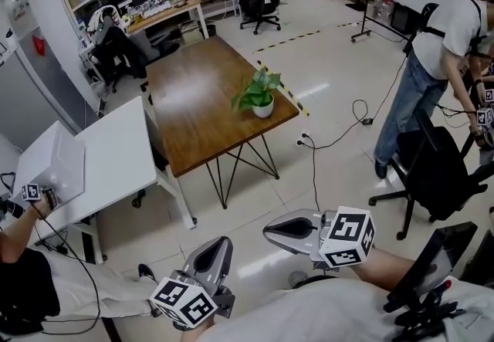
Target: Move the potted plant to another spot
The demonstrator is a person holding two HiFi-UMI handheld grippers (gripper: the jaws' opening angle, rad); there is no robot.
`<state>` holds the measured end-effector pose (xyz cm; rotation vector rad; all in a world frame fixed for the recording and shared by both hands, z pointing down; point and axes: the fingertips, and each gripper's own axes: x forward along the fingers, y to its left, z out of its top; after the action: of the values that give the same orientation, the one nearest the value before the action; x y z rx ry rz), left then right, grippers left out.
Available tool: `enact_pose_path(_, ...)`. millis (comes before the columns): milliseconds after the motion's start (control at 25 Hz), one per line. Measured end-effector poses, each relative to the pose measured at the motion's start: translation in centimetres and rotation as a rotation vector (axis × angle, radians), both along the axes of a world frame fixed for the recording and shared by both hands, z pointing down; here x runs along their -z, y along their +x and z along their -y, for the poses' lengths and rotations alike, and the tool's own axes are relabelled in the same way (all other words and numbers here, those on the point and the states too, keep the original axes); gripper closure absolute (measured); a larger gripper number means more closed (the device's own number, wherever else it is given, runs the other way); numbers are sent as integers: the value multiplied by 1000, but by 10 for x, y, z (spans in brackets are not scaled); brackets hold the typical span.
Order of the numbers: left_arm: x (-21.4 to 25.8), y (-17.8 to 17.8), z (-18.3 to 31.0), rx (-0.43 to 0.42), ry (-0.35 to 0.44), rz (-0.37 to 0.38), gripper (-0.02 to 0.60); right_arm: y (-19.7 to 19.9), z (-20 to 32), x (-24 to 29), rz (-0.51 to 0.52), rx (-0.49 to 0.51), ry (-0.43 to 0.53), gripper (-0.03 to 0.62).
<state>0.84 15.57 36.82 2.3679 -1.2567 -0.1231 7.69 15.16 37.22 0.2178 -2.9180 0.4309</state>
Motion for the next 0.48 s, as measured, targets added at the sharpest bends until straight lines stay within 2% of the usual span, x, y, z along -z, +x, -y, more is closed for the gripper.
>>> enact_pose_path(280, 1, 7, -9, 23, -12, 25, 586, 12, 0, -4, -8, -24, -7, 591)
enact_pose_path(480, 2, 35, -1, 4, -13, 35, 587, 32, 10, -3, -22, -36, -6, 591)
